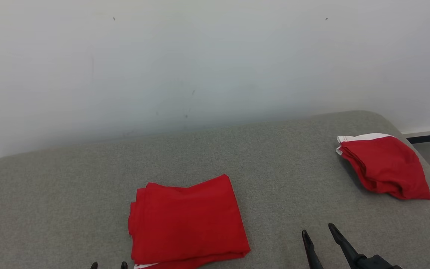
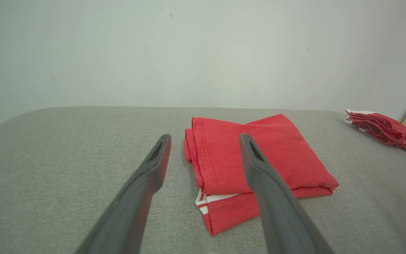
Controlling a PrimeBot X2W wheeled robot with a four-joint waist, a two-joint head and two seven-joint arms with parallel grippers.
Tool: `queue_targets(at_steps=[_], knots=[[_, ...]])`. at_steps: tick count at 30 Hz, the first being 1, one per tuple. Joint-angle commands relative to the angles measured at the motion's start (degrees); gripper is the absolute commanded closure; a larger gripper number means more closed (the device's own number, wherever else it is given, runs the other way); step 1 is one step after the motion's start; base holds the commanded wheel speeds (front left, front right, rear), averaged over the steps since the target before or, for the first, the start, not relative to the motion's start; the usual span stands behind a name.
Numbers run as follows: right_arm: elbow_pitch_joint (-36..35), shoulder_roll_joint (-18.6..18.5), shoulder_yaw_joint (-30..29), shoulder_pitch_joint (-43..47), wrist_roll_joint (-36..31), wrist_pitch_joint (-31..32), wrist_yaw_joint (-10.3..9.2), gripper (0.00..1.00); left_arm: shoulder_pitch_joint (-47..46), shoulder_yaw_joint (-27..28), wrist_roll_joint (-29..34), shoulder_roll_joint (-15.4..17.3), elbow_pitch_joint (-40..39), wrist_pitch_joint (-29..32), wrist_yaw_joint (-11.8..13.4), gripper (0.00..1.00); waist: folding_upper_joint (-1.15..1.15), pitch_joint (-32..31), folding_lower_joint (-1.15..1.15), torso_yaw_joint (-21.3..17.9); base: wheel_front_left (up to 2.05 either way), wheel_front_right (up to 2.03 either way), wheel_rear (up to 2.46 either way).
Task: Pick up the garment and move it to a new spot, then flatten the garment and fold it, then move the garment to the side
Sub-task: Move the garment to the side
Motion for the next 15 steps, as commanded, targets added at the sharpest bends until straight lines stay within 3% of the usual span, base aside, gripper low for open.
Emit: queue_targets(at_steps=[1, 15], knots=[[0.0, 0.1, 0.0, 0.7, 0.4, -0.1, 0.02, 0.00, 1.1, 0.5, 0.6, -0.2, 0.3, -0.3, -0.4, 0.00, 0.00, 0.2, 0.00, 0.1, 0.00, 0.00, 0.00], [0.5, 0.4, -0.3, 0.1, 0.6, -0.1, 0.02, 0.00, 0.5, 2.0, 2.2, -1.7, 1.1, -0.3, -2.4, 0.00, 0.00, 1.2, 0.00, 1.5, 0.00, 0.00, 0.00]])
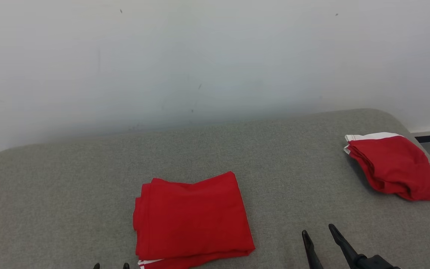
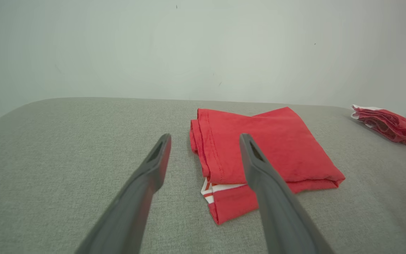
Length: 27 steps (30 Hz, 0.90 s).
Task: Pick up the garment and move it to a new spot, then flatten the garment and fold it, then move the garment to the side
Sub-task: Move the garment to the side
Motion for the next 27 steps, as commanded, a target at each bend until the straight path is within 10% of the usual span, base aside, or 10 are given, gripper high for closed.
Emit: queue_targets(at_steps=[1, 13, 27], knots=[[0.1, 0.2, -0.1, 0.1, 0.1, -0.1, 0.02, 0.00, 0.5, 0.2, 0.4, -0.1, 0.2, -0.3, -0.3, 0.00, -0.01, 0.2, 0.00, 0.3, 0.00, 0.00, 0.00], [2.7, -0.6, 1.8, -1.7, 3.7, -0.1, 0.02, 0.00, -0.7, 0.2, 0.9, -0.5, 0.5, -0.3, -1.3, 0.00, -0.01, 1.7, 0.00, 2.2, 0.00, 0.00, 0.00], [18.1, -4.7, 14.6, -14.5, 28.4, -0.1, 0.02, 0.00, -1.8, -1.6, 1.6, -0.6, 1.4, -0.3, -2.2, 0.00, -0.01, 4.1, 0.00, 9.2, 0.00, 0.00, 0.00]])
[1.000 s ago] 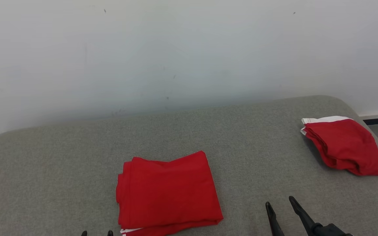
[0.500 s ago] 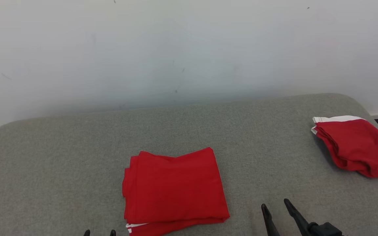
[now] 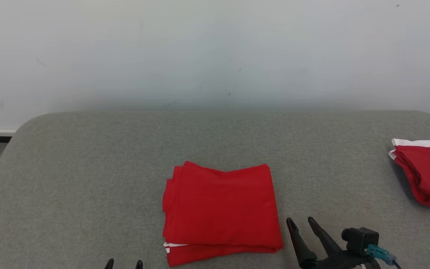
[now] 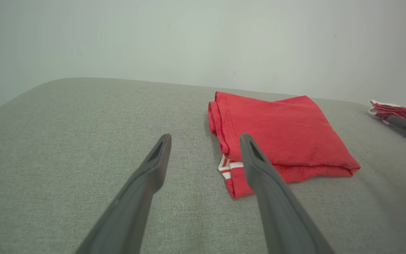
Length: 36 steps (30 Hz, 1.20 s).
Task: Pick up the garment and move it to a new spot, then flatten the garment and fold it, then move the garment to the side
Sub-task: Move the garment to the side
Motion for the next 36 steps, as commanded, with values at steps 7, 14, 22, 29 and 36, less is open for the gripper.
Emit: queue_targets(at_steps=[7, 14, 22, 29, 36], knots=[[6.0, -3.3, 8.3, -6.7, 14.5, -0.1, 0.02, 0.00, -1.0, -0.5, 1.1, -0.1, 0.6, -0.3, -0.6, 0.00, -0.01, 2.1, -0.01, 6.2, 0.00, 0.00, 0.00], [9.4, -6.0, 12.5, -10.3, 24.0, 0.0, 0.02, 0.00, -1.5, -0.8, 1.3, -0.1, 1.6, -0.3, -1.6, 0.00, -0.01, 3.1, -0.01, 8.8, 0.00, 0.00, 0.00], [12.2, -7.8, 17.1, -13.1, 29.6, 0.0, 0.02, 0.00, -2.5, -1.5, 1.7, -0.1, 2.0, -0.3, -2.2, 0.00, -0.01, 4.5, -0.01, 10.3, 0.00, 0.00, 0.00], [13.4, -9.1, 20.3, -15.8, 35.3, 0.0, 0.02, 0.00, -3.5, -1.6, 1.4, -0.1, 2.0, -0.3, -2.4, 0.00, -0.01, 6.5, -0.01, 11.3, 0.00, 0.00, 0.00], [12.9, -9.4, 22.4, -17.5, 39.3, 0.0, 0.02, 0.46, -3.9, -1.4, 0.9, -0.1, 2.4, -0.3, -2.1, 0.00, -0.01, 7.8, -0.01, 10.8, 0.00, 0.00, 0.00]])
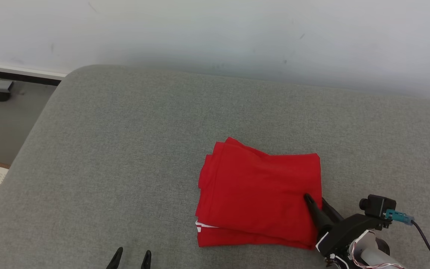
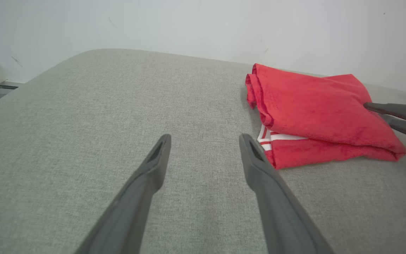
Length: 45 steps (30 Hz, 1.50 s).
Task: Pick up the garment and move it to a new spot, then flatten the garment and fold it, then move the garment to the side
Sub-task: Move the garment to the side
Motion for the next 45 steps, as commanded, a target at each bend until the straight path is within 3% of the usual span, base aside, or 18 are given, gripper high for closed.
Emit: queue_targets(at_steps=[1, 3, 5, 6, 14, 26, 36, 45], knots=[[-0.1, -0.3, 0.6, -0.5, 0.8, 0.0, 0.02, 0.53, -0.5, 0.0, -0.4, 0.0, 0.2, -0.3, 0.1, 0.00, 0.00, 0.2, -0.01, -0.3, 0.00, 0.00, 0.00], [-0.4, -0.5, 1.4, -1.0, 1.5, 0.0, 0.02, 0.72, -0.7, 0.1, -0.3, 0.0, 0.4, -0.3, 0.2, 0.00, 0.00, 0.2, -0.01, -0.5, 0.00, 0.00, 0.00], [-0.9, -0.7, 2.1, -1.1, 2.3, 0.0, 0.02, 0.97, -0.8, 0.2, -0.3, 0.0, 0.5, -0.3, 0.4, 0.00, 0.00, 0.1, -0.01, -0.8, 0.00, 0.00, 0.00], [-1.1, -0.8, 2.5, -1.2, 2.6, 0.0, 0.02, 1.00, -0.9, 0.3, -0.2, 0.0, 0.5, -0.3, 0.4, 0.00, 0.00, 0.0, -0.01, -1.0, 0.00, 0.00, 0.00], [-2.9, -2.3, 3.9, -2.5, 3.2, -0.1, 0.02, 1.00, -0.2, 0.9, 0.0, 0.0, 0.6, -0.3, 0.3, 0.00, 0.00, -0.3, -0.01, -3.6, 0.00, 0.00, 0.00], [-5.4, -3.4, 4.6, -5.2, 1.8, -0.1, 0.02, 1.00, -0.4, 1.3, 0.0, 0.0, 0.0, -0.3, 0.2, 0.00, 0.00, 0.2, -0.01, -12.0, 0.00, 0.00, 0.00], [-7.3, -4.7, 3.9, -7.5, 0.3, -0.1, 0.02, 1.00, -1.3, 1.7, 0.6, 0.0, -0.4, -0.3, -0.4, 0.00, 0.00, 1.8, -0.01, -21.5, 0.00, 0.00, 0.00], [-9.2, -3.7, 3.8, -9.8, -2.0, -0.1, 0.02, 1.00, -2.5, 2.2, 1.4, 0.8, -1.3, -0.3, -1.3, 0.00, 0.00, 4.4, -0.01, -30.7, 0.00, 0.00, 0.00]])
